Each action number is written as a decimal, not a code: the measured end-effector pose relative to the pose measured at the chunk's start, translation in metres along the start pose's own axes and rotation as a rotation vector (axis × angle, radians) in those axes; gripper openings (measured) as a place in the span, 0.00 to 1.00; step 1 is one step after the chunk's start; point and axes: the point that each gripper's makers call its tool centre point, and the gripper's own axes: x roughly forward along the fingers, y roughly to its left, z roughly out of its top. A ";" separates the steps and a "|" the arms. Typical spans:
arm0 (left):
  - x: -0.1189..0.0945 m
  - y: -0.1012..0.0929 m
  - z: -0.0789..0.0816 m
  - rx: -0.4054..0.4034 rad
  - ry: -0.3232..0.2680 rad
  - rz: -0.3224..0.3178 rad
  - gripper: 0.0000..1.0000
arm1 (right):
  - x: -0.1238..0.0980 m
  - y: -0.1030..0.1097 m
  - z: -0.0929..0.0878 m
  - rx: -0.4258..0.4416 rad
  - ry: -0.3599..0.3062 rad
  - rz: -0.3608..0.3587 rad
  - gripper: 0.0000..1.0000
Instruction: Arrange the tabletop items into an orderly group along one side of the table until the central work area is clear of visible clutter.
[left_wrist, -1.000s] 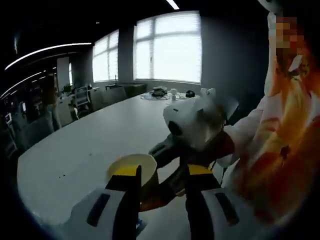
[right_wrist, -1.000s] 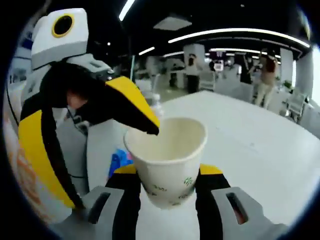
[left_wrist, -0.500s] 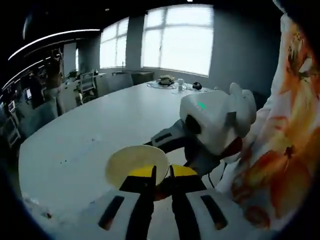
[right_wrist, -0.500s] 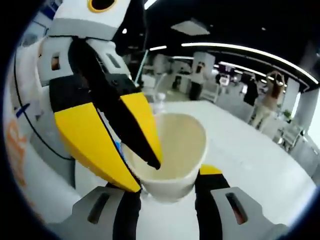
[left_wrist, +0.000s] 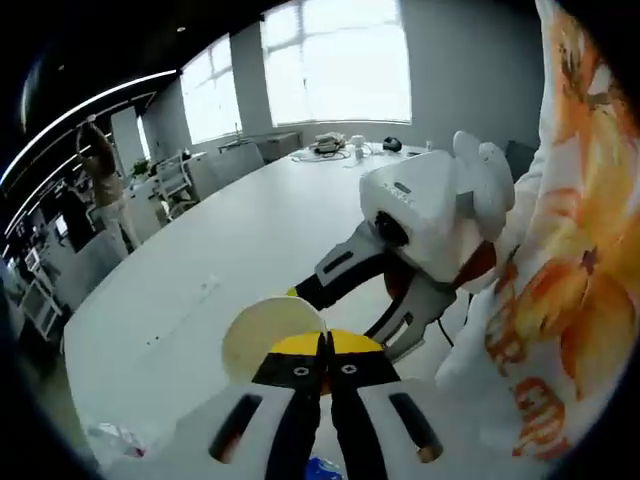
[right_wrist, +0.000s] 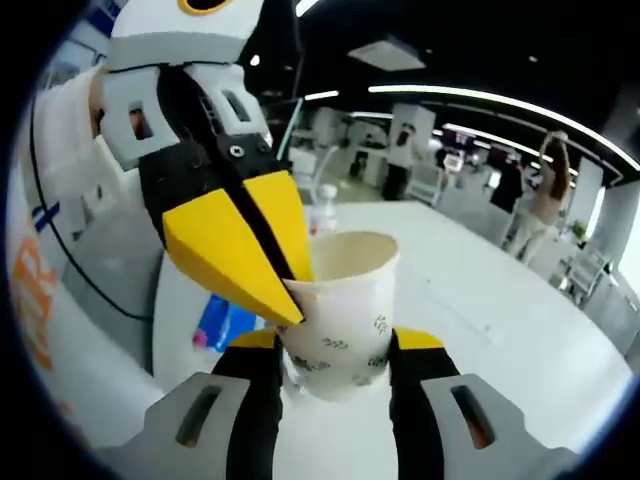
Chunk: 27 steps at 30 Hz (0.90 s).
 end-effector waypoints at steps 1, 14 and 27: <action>0.000 0.002 -0.004 0.011 0.013 0.007 0.00 | 0.000 -0.001 -0.002 0.021 0.007 0.006 0.40; -0.012 0.062 -0.054 0.069 0.131 0.105 0.00 | -0.007 -0.004 -0.036 0.161 0.063 0.017 0.45; -0.030 0.147 -0.104 0.141 0.248 0.201 0.00 | -0.018 -0.016 -0.058 0.248 0.096 -0.013 0.44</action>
